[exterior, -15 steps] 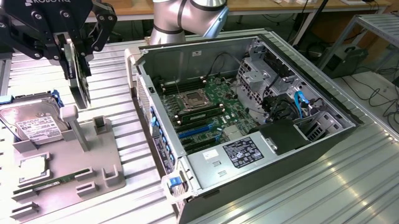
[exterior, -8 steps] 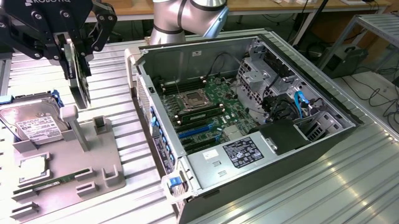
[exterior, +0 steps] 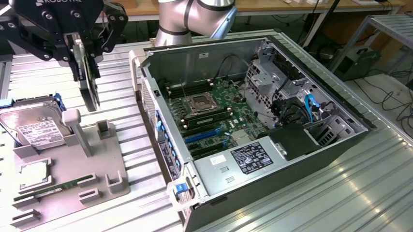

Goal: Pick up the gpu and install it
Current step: 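Pick up the gpu and move the gpu toward the slot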

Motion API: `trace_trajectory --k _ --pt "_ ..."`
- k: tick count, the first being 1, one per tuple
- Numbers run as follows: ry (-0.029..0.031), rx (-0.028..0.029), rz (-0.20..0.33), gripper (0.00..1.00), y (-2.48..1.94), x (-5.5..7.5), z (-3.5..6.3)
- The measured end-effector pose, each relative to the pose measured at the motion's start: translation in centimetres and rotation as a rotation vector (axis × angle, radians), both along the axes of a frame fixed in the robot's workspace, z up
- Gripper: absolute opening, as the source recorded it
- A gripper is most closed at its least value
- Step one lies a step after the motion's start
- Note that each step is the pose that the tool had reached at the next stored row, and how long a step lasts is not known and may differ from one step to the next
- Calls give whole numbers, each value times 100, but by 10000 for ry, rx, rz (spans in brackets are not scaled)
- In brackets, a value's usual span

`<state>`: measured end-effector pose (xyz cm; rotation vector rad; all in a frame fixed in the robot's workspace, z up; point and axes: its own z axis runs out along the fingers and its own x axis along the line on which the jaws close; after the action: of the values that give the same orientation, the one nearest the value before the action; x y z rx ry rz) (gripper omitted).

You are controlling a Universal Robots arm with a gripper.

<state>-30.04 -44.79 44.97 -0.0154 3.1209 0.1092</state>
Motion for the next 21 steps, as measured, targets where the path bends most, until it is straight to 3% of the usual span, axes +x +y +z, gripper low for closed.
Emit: trace_trajectory --k 21 --pt "0 0 0 27 0 266 0"
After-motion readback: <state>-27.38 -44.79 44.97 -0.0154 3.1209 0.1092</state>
